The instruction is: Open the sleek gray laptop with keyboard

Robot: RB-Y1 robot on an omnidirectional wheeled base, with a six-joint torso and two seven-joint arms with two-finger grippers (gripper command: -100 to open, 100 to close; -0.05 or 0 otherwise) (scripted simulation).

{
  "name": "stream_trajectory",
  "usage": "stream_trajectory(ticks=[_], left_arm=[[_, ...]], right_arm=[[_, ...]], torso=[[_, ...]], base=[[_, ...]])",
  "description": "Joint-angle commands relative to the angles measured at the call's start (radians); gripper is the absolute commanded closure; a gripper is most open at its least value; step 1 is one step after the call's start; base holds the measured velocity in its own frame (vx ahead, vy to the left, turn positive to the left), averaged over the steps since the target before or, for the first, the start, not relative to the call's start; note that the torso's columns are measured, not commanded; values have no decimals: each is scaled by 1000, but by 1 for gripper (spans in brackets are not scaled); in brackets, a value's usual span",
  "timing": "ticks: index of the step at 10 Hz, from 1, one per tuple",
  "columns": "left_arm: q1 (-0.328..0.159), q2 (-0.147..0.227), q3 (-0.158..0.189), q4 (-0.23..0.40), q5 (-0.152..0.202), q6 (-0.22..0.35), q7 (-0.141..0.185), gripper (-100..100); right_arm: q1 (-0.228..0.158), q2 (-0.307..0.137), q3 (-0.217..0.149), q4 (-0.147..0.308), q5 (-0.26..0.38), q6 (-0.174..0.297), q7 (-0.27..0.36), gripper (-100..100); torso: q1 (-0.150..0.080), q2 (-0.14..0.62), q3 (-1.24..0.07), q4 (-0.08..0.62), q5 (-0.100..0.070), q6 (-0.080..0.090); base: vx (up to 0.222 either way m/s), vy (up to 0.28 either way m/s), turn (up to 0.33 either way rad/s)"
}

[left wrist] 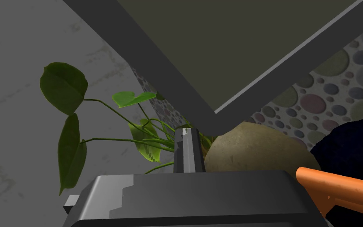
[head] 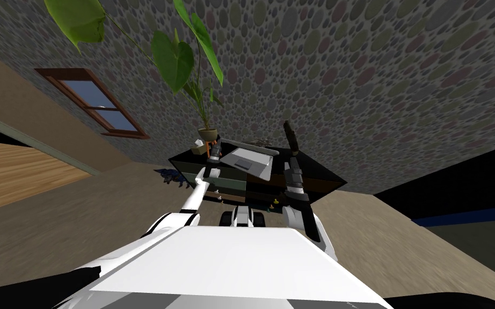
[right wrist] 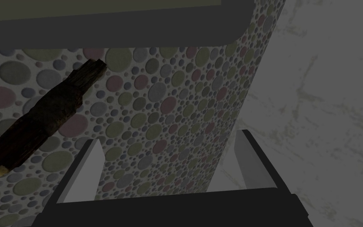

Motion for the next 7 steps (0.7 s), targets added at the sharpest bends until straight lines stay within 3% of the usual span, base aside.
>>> stream_trajectory(ticks=[1,2,7], left_arm=[[57,-24,-3,-17,-3,-75,-11,100],[24,-15,-1,-19,-1,-26,-6,-100],[-44,7,7,-42,6,65,8,-100]], right_arm=[[0,0,0,0,0,0,0,0],[0,0,0,0,0,0,0,0],[0,0,0,0,0,0,0,0]], torso=[[0,0,0,0,0,-1],[1,0,1,0,0,-1],[0,2,1,2,0,-1]], base=[[66,1,-18],[8,-4,17],[-32,-4,12]])
